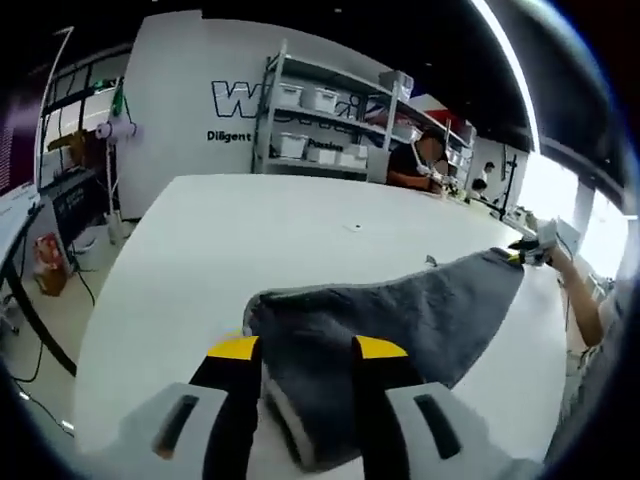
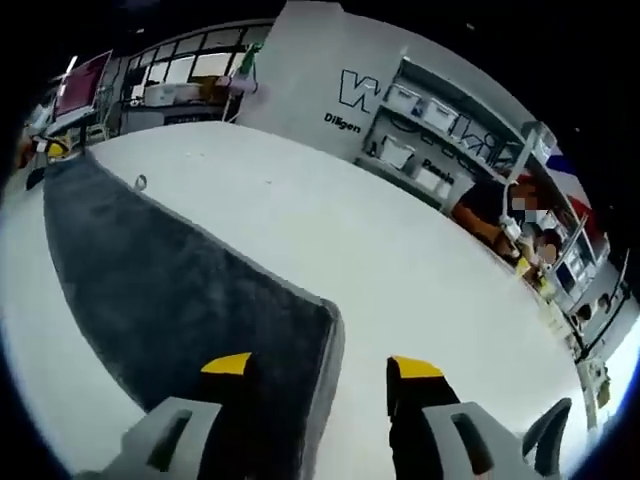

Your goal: Fold the towel on the table until its edges align and the towel forms a compact rectangular stack.

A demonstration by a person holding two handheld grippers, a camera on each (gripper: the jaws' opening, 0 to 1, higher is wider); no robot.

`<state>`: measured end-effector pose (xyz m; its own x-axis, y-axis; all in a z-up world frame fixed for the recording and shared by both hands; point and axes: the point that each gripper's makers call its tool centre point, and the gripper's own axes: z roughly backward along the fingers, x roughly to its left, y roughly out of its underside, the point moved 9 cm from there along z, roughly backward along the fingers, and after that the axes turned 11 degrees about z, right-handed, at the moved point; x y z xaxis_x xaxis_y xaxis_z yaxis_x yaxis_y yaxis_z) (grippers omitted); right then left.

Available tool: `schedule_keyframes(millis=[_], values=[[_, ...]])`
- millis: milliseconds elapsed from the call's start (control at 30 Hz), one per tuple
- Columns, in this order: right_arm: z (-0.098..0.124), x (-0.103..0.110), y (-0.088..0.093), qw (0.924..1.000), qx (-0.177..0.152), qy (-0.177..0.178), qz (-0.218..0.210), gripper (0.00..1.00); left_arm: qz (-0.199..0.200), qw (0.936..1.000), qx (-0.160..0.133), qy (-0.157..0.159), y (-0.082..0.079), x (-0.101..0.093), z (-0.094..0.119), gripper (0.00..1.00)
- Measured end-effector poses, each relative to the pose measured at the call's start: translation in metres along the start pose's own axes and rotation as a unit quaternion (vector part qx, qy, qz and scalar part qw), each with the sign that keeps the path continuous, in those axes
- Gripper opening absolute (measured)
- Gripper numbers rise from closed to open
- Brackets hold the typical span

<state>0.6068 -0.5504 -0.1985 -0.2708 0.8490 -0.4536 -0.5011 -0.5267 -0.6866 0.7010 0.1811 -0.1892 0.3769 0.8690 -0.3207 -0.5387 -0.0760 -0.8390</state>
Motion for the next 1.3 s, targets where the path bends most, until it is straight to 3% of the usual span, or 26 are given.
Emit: schedule_keyframes(millis=[233, 433, 500, 633, 733, 867, 1033, 1200, 1300], values=[[0.028, 0.017, 0.007, 0.9948, -0.052, -0.024, -0.084, 0.85, 0.009, 0.9996, -0.006, 0.026, 0.021, -0.011, 0.026, 0.41], [0.048, 0.026, 0.013, 0.9905, -0.078, -0.035, -0.108, 0.99, 0.047, 0.9983, -0.01, 0.032, 0.039, -0.023, 0.042, 0.48], [0.05, 0.03, 0.013, 0.9894, -0.087, -0.04, -0.109, 0.99, 0.059, 0.9974, -0.022, 0.035, 0.046, -0.027, 0.047, 0.51], [0.054, 0.04, 0.013, 0.9853, -0.116, -0.054, -0.113, 0.99, 0.068, 0.9925, -0.068, 0.074, 0.051, -0.036, 0.055, 0.56], [0.056, 0.048, 0.014, 0.9828, -0.128, -0.06, -0.119, 0.99, 0.073, 0.9889, -0.087, 0.096, 0.059, -0.044, 0.062, 0.7], [0.059, 0.057, 0.016, 0.9807, -0.142, -0.057, -0.122, 0.99, 0.067, 0.9892, -0.081, 0.102, 0.072, -0.053, 0.063, 0.99], [0.064, 0.069, 0.02, 0.9752, -0.15, -0.067, -0.148, 0.99, 0.06, 0.9903, -0.064, 0.108, 0.09, -0.054, 0.067, 0.99], [0.07, 0.077, 0.026, 0.9717, -0.146, -0.079, -0.168, 0.99, 0.057, 0.987, -0.1, 0.112, 0.092, -0.053, 0.072, 0.99], [0.072, 0.079, 0.03, 0.9703, -0.147, -0.084, -0.173, 0.99, 0.057, 0.9869, -0.105, 0.108, 0.089, -0.047, 0.07, 0.98]])
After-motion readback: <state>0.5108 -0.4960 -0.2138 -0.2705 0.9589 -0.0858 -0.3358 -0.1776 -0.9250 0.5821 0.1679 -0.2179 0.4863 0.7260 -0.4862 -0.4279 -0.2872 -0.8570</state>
